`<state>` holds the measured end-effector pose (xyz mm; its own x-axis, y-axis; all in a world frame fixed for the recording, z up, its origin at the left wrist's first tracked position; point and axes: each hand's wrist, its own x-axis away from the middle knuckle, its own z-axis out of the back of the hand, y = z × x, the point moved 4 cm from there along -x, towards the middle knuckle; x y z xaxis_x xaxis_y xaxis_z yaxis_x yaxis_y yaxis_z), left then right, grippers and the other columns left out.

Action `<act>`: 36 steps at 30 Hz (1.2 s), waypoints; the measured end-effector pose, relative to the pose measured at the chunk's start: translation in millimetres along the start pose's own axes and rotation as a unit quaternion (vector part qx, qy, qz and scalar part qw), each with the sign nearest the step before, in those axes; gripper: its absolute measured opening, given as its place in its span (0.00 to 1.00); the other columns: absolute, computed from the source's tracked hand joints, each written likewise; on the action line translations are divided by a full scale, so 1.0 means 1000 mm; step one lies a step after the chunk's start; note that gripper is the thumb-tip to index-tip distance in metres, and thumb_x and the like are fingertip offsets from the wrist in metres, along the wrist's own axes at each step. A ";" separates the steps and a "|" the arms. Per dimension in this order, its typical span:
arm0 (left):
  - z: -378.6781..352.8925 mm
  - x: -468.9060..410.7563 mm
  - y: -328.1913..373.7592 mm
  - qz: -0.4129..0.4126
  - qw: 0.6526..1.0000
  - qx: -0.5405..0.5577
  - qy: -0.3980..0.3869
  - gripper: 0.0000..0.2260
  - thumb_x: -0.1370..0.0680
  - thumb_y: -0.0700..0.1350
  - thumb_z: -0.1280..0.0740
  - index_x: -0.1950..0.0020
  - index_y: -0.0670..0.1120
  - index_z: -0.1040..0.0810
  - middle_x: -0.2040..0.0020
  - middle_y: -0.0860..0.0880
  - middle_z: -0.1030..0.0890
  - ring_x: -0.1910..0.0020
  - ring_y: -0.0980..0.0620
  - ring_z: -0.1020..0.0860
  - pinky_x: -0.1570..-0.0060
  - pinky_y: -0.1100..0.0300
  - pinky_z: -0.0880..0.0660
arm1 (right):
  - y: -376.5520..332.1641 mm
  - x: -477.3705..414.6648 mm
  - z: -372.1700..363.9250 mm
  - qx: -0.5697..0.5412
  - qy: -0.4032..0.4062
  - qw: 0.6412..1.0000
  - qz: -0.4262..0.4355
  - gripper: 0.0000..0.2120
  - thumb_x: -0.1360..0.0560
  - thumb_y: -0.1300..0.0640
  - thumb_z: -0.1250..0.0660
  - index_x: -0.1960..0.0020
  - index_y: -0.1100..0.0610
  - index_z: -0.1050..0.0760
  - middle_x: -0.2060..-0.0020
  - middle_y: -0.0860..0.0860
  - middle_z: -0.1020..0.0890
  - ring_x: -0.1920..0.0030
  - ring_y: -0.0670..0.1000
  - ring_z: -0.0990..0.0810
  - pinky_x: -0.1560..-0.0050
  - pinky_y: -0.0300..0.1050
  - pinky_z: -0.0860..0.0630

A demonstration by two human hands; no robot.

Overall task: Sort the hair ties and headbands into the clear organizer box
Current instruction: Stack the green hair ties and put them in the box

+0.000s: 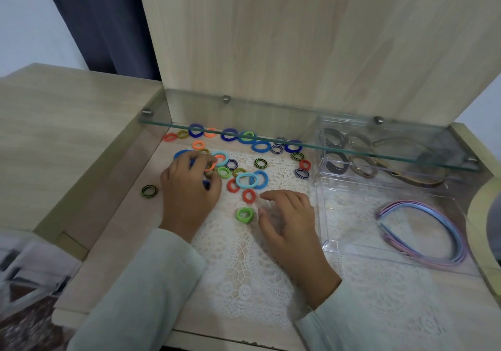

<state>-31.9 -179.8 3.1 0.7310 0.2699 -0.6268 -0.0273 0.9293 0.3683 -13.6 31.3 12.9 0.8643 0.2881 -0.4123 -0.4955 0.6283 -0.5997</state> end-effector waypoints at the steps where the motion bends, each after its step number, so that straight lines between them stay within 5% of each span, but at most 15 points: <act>1: -0.001 0.000 0.003 -0.026 1.000 0.008 -0.010 0.11 0.27 0.48 0.35 0.47 0.49 0.18 0.46 0.47 0.21 0.50 0.45 0.22 0.54 0.50 0.26 | 0.000 -0.001 0.000 -0.002 0.000 1.000 -0.002 0.14 0.25 0.46 0.41 0.43 0.48 0.24 0.48 0.40 0.24 0.42 0.45 0.31 0.42 0.42 0.35; 8: -0.003 0.006 0.009 -0.058 0.994 -0.084 -0.025 0.08 0.27 0.51 0.32 0.52 0.51 0.17 0.45 0.48 0.19 0.46 0.45 0.22 0.50 0.50 0.33 | 0.006 -0.002 -0.002 -0.002 0.004 1.000 -0.013 0.15 0.25 0.46 0.41 0.43 0.49 0.24 0.48 0.41 0.23 0.43 0.46 0.31 0.43 0.42 0.34; 18: 0.008 0.019 0.021 -0.045 0.995 0.012 -0.084 0.07 0.21 0.51 0.40 0.51 0.52 0.22 0.49 0.55 0.17 0.48 0.51 0.20 0.37 0.48 0.32 | 0.011 -0.003 -0.005 -0.015 -0.015 0.999 -0.032 0.14 0.25 0.51 0.39 0.41 0.53 0.25 0.46 0.44 0.25 0.42 0.43 0.35 0.41 0.28 0.42; 25: 0.028 0.037 0.036 -0.091 0.991 0.056 -0.084 0.05 0.20 0.51 0.37 0.50 0.54 0.21 0.43 0.60 0.19 0.44 0.59 0.22 0.42 0.54 0.31 | 0.012 -0.002 -0.005 -0.020 -0.016 0.999 -0.039 0.14 0.25 0.51 0.39 0.42 0.53 0.24 0.46 0.44 0.24 0.41 0.44 0.34 0.41 0.27 0.41; 36: 0.040 0.047 0.048 -0.121 0.989 0.044 -0.071 0.09 0.22 0.58 0.34 0.51 0.55 0.20 0.51 0.60 0.18 0.48 0.59 0.22 0.43 0.60 0.38 | 0.012 -0.003 -0.005 -0.015 -0.006 0.999 -0.028 0.13 0.25 0.52 0.39 0.43 0.54 0.24 0.48 0.46 0.23 0.42 0.45 0.33 0.42 0.27 0.43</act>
<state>28.7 -132.9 18.2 0.7980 -0.0020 -0.6027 0.2148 0.9353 0.2812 -23.0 34.2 3.4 0.8913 0.2630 -0.3694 -0.4494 0.6210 -0.6421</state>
